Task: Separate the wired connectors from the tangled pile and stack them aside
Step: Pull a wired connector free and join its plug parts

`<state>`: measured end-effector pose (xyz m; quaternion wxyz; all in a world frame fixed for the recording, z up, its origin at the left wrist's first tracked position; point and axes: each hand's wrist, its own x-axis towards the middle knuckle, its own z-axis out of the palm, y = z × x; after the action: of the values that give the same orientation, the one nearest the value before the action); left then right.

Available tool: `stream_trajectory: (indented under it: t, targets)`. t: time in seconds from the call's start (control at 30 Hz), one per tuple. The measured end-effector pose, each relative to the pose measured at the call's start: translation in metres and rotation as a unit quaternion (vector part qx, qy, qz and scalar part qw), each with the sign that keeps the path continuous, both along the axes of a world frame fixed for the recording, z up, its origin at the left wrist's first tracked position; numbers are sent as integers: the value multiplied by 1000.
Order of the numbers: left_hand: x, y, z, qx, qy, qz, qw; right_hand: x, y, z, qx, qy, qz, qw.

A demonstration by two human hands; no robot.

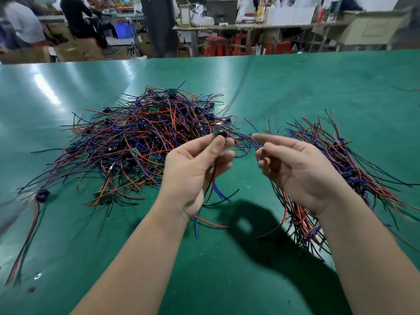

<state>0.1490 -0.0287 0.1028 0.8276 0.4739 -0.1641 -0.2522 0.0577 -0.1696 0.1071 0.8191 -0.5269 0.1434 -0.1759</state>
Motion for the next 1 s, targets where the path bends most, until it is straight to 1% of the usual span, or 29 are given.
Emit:
stream_trajectory:
  t: [0.03, 0.1, 0.17, 0.23, 0.3, 0.4, 0.47, 0.6, 0.7, 0.87, 1.0]
  targets:
    - [1, 2, 3, -24, 40, -12, 999, 0, 2, -2, -21, 16, 12, 1000]
    - [3, 6, 7, -57, 101, -43, 992, 1, 8, -4, -30, 14, 42, 999]
    - [2, 7, 9, -41, 118, -78, 989, 2, 11, -5, -31, -5, 61, 998]
    - [-3, 4, 5, 26, 88, -112, 989, 3, 12, -6, -35, -12, 68, 997]
    - [-9, 0, -1, 84, 47, -152, 984, 4, 11, -7, -43, 4, 60, 997]
    - [-14, -2, -9, 119, 15, -193, 974, 3, 8, -9, -66, 48, 53, 995]
    - [-13, -2, -10, 139, 1, -213, 967, 2, 6, -9, -71, 61, 56, 994]
    - [-12, 1, -11, 190, -27, -236, 953, 2, 1, -10, -81, 101, 44, 991]
    - [-13, 2, -12, 207, -30, -243, 947, 1, -5, -11, -92, 119, 33, 988]
    - [-18, -2, -16, 214, -40, -227, 949, -3, -7, -12, -142, 135, 93, 976]
    - [-19, -3, -17, 237, -61, -228, 942, -2, -8, -15, -163, 159, 81, 970]
